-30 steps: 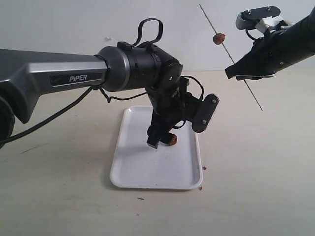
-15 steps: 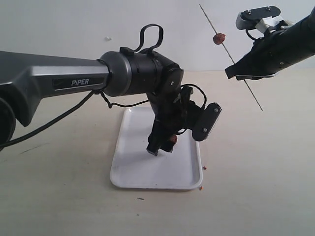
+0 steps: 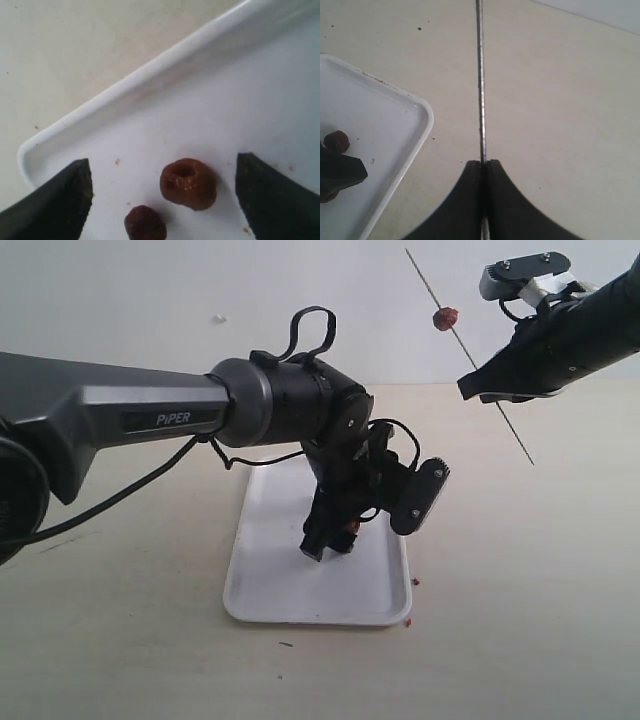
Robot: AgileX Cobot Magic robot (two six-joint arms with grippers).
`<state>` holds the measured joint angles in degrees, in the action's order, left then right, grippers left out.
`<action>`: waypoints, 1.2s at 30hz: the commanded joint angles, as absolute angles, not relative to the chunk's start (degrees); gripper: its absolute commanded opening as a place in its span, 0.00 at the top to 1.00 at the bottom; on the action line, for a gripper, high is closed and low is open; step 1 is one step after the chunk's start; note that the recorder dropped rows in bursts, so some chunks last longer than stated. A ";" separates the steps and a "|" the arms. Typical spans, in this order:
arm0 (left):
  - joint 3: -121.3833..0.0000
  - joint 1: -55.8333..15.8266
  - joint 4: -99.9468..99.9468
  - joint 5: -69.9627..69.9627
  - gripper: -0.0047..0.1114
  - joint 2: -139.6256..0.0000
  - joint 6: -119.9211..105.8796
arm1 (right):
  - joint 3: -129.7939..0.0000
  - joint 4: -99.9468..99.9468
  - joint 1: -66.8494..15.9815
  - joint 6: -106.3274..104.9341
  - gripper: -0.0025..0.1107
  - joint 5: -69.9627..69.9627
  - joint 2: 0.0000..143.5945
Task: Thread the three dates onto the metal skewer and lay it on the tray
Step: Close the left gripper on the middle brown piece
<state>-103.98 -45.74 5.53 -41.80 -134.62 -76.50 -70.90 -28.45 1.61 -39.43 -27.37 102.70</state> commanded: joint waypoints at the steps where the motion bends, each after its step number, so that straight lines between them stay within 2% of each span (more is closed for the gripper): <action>1: -103.82 -45.72 6.52 -41.67 0.30 -135.06 -75.87 | -71.21 -28.45 1.92 -39.40 0.98 -26.90 102.07; 6: -103.82 -45.64 7.91 -41.92 0.30 -135.06 -75.87 | -71.21 -28.56 1.92 -39.40 0.98 -26.90 102.07; 8: -103.82 -45.64 8.01 -42.59 0.34 -135.06 -75.87 | -71.21 -28.56 1.92 -39.40 0.98 -26.90 102.07; 11: -103.82 -45.64 8.01 -44.88 0.47 -135.19 -75.87 | -71.21 -28.56 1.92 -39.40 0.98 -26.90 102.07; 17: -103.82 -45.74 8.01 -45.15 0.47 -136.65 -75.87 | -71.21 -28.56 1.92 -39.29 0.98 -26.90 102.07; 32: -103.82 -45.74 8.42 -45.15 0.61 -137.89 -75.76 | -71.21 -28.56 1.92 -39.29 0.98 -26.80 102.07; 36: -103.82 -45.74 8.42 -45.15 0.61 -137.89 -75.76 | -71.21 -28.56 1.92 -39.29 0.98 -26.65 102.07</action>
